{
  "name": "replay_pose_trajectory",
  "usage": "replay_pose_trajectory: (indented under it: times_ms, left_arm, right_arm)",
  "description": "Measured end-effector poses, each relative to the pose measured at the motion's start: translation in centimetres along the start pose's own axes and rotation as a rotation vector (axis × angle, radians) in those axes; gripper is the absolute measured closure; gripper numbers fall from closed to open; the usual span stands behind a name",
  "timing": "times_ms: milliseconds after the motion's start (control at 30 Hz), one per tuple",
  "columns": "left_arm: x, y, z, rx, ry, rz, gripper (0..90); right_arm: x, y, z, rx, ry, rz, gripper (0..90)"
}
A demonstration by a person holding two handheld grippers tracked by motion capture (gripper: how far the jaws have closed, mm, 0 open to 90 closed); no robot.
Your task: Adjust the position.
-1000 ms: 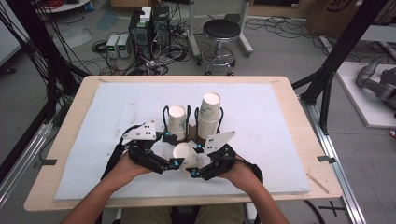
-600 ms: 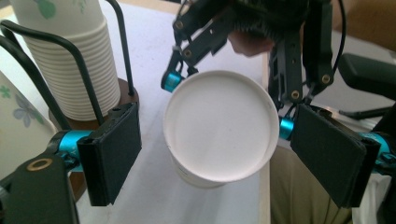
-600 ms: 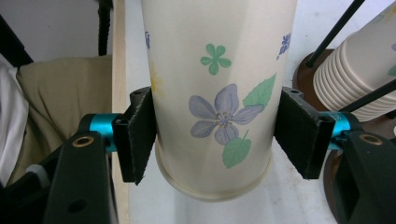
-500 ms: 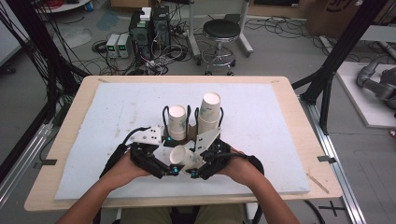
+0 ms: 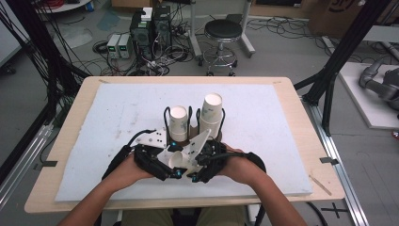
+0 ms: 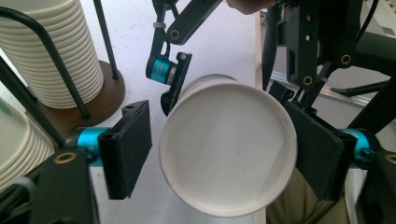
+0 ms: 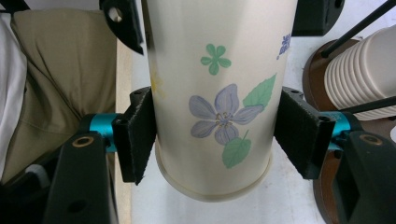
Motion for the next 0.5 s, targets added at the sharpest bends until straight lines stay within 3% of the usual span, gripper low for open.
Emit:
replay_pose_trajectory:
  times_ms: [167,433,467,500]
  left_arm:
    - [0.0,-0.08,-0.13,0.014,-0.019,-0.009,34.1]
    - [0.04,0.07,-0.06,0.006,-0.023,-0.002,35.5]
    - [0.05,0.15,-0.05,0.005,-0.024,-0.005,35.8]
    - [0.08,0.33,0.05,-0.012,-0.029,-0.006,36.2]
  right_arm:
    - [0.22,-0.13,-0.09,0.027,-0.01,0.012,34.2]
    - [0.12,-0.16,-0.11,0.003,-0.012,0.003,30.5]
    - [-0.01,-0.07,-0.12,-0.009,-0.027,-0.005,28.1]
    - [-0.27,0.1,-0.1,-0.038,-0.073,-0.02,21.6]
Point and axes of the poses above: each handheld gripper's, and its own axes: y roughly backward along the jaws, z roughly out of its top, x roughly to its left, the point moved 8 cm from there along -y, roughly forward along the jaws, and after that the axes turned 12 degrees about -z, right-handed, at the moved point
